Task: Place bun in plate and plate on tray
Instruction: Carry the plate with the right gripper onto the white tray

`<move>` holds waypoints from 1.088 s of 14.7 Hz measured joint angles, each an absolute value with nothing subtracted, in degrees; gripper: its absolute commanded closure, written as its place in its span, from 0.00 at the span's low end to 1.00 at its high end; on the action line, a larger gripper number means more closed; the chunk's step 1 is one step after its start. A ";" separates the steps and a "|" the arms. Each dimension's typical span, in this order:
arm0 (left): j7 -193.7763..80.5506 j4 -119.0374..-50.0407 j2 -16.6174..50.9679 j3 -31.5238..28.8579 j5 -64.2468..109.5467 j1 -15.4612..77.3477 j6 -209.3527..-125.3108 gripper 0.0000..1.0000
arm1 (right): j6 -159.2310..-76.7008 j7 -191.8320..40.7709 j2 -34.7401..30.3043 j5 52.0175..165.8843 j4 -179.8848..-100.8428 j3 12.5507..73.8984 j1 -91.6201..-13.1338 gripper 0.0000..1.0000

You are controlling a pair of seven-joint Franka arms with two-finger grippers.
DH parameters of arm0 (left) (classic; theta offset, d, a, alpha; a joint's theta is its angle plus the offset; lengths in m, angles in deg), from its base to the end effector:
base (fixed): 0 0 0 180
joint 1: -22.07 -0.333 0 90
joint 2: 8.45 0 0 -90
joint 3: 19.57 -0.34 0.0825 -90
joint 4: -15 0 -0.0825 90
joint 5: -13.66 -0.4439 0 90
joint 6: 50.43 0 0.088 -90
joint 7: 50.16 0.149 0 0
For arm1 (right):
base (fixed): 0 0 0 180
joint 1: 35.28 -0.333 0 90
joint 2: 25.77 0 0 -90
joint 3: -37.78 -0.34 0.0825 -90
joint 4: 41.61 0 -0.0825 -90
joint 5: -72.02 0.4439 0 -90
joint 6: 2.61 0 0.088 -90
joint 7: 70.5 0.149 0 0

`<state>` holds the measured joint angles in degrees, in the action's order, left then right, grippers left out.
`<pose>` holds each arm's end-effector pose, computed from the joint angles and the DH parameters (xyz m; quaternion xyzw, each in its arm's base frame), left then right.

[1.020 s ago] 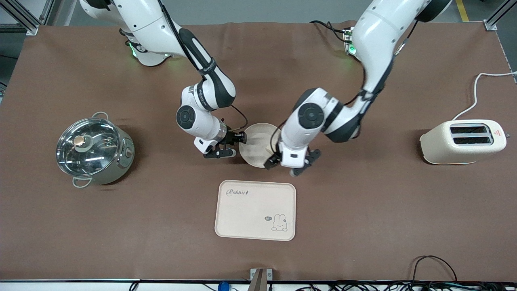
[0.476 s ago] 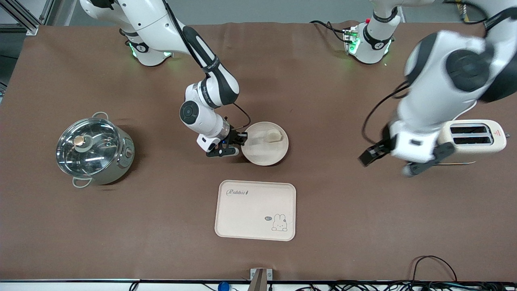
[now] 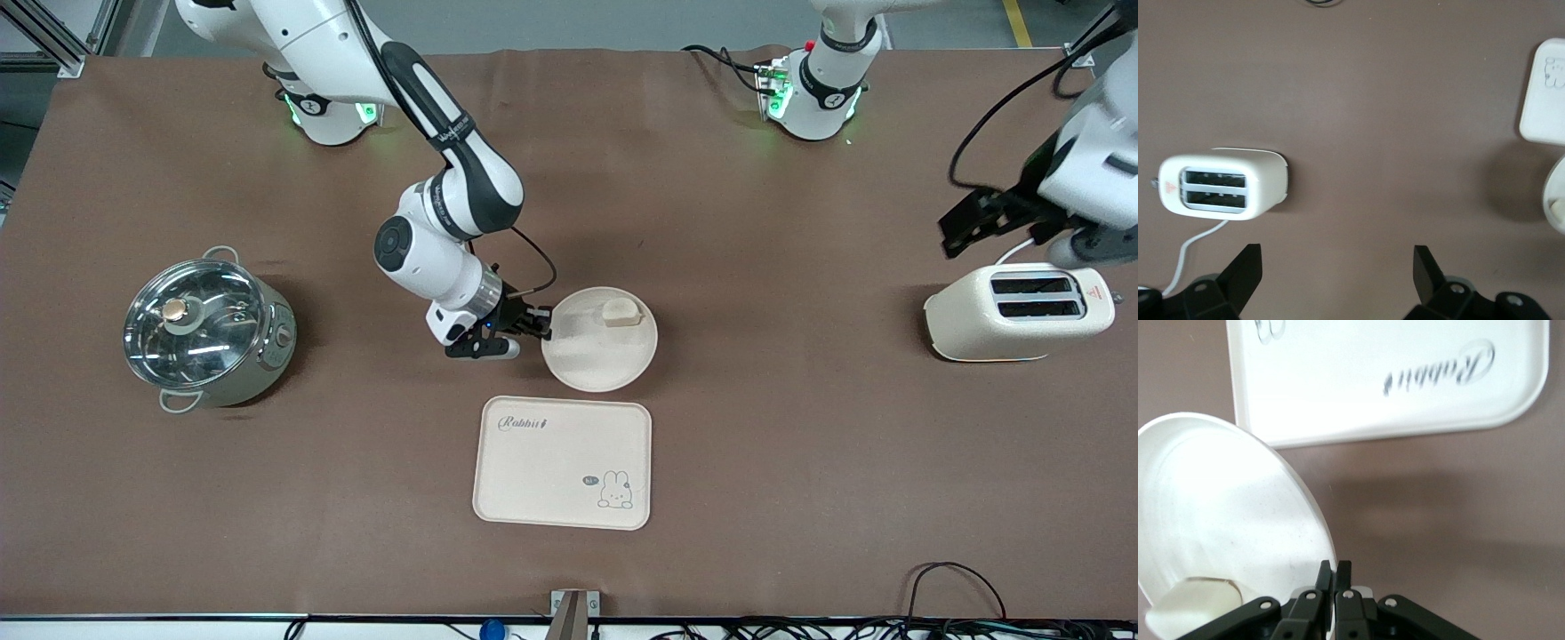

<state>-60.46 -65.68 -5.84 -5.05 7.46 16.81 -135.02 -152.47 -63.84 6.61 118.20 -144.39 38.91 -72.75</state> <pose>0.6152 -0.0792 0.6573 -0.9987 -0.0150 -0.0200 0.0453 0.6009 0.4420 0.1974 -0.9627 0.0647 -0.0249 0.2614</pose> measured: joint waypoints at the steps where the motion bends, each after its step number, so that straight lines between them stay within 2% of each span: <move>1: -57.12 -66.82 -7.74 -7.69 8.34 17.84 -134.43 0.00 | -151.40 -63.36 7.78 118.23 -142.63 38.99 -71.76 0.99; 4: -53.40 -72.86 -14.25 -13.01 11.84 20.18 -132.22 0.00 | -143.97 -58.81 15.45 117.25 -132.66 39.34 -68.53 0.99; 7: -53.48 -78.34 -18.59 -13.07 12.79 21.04 -132.09 0.00 | -134.29 -53.07 25.80 113.33 -119.50 40.27 -65.87 0.99; 10: -53.50 -79.42 -19.22 -12.84 13.82 21.51 -132.29 0.00 | -125.15 -48.90 33.25 112.24 -106.16 41.29 -62.07 0.99; 16: -53.49 -79.59 -18.53 -12.90 13.91 21.52 -133.66 0.00 | -124.83 -46.36 37.93 112.20 -99.35 41.70 -60.85 0.99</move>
<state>-53.49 -79.59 -18.53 -12.90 13.91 21.52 -133.66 -124.83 -46.36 37.93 112.20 -99.35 41.70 -60.85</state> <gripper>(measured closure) 0.000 0.965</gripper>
